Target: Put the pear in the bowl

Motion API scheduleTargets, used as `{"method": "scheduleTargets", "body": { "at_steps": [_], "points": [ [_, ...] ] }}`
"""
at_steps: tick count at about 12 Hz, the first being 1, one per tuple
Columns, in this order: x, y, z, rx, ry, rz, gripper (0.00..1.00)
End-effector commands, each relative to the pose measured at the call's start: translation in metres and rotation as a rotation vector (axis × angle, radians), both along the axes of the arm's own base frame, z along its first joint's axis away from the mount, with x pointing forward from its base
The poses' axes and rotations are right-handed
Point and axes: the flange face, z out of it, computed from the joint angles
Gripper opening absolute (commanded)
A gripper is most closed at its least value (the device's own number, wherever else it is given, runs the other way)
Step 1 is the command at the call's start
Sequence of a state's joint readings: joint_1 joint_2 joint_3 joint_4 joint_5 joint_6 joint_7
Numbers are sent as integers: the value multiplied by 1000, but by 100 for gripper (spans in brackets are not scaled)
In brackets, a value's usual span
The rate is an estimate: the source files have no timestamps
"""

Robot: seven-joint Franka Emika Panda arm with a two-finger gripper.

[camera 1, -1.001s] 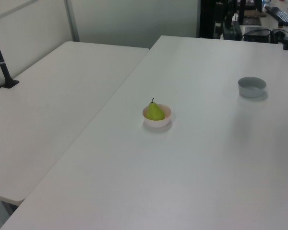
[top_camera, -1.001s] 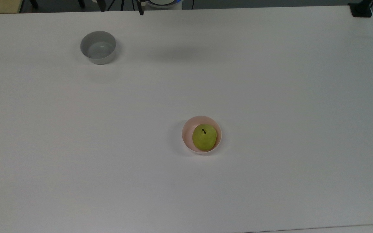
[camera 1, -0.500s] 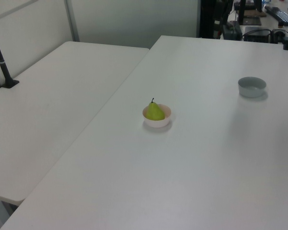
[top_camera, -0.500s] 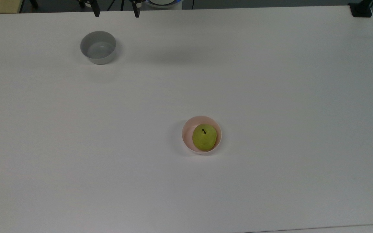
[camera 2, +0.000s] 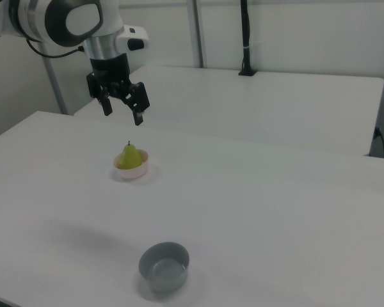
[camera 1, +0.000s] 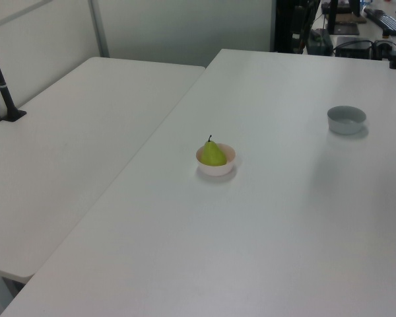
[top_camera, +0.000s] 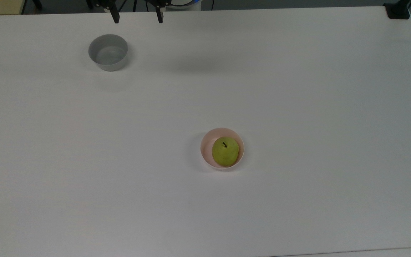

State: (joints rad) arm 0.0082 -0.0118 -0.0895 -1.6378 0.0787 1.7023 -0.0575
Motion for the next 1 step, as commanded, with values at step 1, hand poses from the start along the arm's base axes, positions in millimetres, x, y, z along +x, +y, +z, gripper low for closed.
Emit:
{"method": "scheduleTargets", "body": {
  "at_steps": [1],
  "points": [
    [-2,0,-1,-6,-16,10,100]
  ]
}}
